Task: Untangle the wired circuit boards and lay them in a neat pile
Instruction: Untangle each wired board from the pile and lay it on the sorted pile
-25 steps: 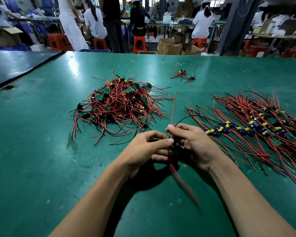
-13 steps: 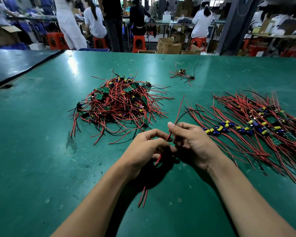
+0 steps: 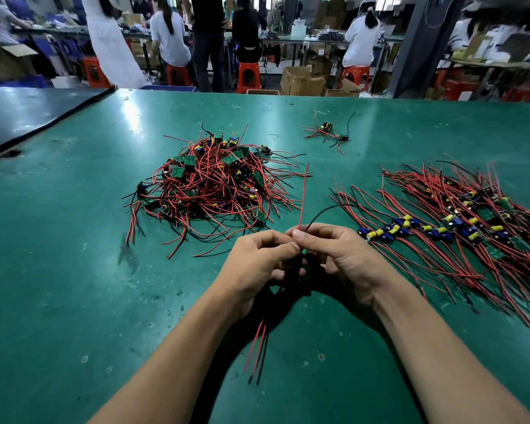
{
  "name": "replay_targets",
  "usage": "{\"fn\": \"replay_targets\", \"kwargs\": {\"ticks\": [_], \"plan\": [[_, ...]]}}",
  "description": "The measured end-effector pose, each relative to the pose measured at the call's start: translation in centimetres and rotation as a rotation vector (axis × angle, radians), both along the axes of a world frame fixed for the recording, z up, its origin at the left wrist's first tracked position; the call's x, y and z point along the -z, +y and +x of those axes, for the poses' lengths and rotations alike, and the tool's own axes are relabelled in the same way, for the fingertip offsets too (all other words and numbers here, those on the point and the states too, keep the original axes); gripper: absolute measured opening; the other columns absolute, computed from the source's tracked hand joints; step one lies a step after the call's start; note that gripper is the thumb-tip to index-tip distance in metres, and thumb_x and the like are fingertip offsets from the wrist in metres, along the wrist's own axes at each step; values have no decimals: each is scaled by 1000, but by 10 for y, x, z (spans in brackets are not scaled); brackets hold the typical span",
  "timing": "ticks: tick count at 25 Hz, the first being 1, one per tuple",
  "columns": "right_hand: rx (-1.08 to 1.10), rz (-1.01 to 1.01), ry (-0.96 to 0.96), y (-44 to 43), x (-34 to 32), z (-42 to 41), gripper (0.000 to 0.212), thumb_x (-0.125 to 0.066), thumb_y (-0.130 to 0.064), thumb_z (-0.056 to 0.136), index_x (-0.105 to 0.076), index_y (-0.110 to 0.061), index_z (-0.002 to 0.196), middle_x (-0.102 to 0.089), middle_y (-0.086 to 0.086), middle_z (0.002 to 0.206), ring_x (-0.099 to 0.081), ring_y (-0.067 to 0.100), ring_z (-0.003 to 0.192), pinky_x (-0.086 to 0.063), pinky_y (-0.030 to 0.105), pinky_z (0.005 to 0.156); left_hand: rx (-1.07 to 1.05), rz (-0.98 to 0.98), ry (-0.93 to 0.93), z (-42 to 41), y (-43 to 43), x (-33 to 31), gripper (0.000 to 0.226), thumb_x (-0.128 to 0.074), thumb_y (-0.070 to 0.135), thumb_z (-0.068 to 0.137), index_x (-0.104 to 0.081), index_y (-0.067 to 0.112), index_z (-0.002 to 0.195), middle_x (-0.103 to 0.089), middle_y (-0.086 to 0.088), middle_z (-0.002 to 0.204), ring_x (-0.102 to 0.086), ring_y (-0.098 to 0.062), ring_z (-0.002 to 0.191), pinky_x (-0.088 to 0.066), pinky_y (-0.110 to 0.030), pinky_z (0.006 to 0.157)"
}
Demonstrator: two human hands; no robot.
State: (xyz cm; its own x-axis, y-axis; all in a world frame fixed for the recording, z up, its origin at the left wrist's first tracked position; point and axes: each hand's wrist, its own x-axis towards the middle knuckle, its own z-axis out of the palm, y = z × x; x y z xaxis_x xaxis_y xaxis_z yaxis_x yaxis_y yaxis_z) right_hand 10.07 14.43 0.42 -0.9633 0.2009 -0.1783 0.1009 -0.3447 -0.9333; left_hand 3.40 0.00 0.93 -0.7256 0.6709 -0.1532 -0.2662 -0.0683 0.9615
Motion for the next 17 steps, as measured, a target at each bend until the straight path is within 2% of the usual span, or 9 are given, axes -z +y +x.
{"fn": "replay_targets", "kwargs": {"ticks": [3,5,7,9,11,15,17], "plan": [[42,-42,1,5,2,-4,33,-95,-26,56,-75,-16,81,-61,8,77,-44,18,65,-33,32,64,40,-6,-88,-2,0,-4,20,-61,3,89,-64,10,71,-68,-15,67,-62,-20,51,-52,-23,49],[69,-1,4,3,3,-5,36,-98,-32,50,-71,-19,71,-56,3,66,-41,14,57,-29,27,56,39,-7,-114,-4,1,-6,20,-60,3,90,-62,10,71,-67,-13,64,-61,-20,50,-51,-23,48],[127,23,-10,1,2,-6,33,-92,-37,52,-66,-21,62,-48,-1,54,-38,8,44,-27,18,43,39,-12,-110,-5,2,-6,22,-59,3,89,-61,11,70,-66,-12,63,-60,-19,49,-49,-23,48],[225,7,-26,1,1,-7,30,-88,-35,57,-62,-21,58,-42,-4,48,-35,5,36,-25,13,36,45,-27,-82,-4,3,-5,21,-60,3,89,-61,11,69,-66,-13,63,-59,-19,49,-45,-24,50],[328,23,-38,3,1,-8,28,-85,-31,65,-60,-19,62,-41,-3,47,-33,5,33,-23,12,36,51,-44,-48,-4,4,-5,19,-61,2,89,-60,9,71,-67,-13,63,-59,-19,48,-44,-24,49],[434,116,-37,4,4,-9,21,-77,-31,84,-70,-13,89,-43,-2,45,-30,8,33,-21,12,39,78,-52,-23,-3,3,-4,16,-61,1,89,-59,7,74,-66,-13,61,-59,-18,47,-44,-23,48],[500,166,-26,5,6,-10,20,-75,-31,87,-72,-12,93,-45,-2,46,-33,8,35,-21,14,40,106,-54,-25,-2,2,-4,16,-60,-1,89,-58,5,74,-65,-14,60,-58,-19,45,-46,-22,46]]}}
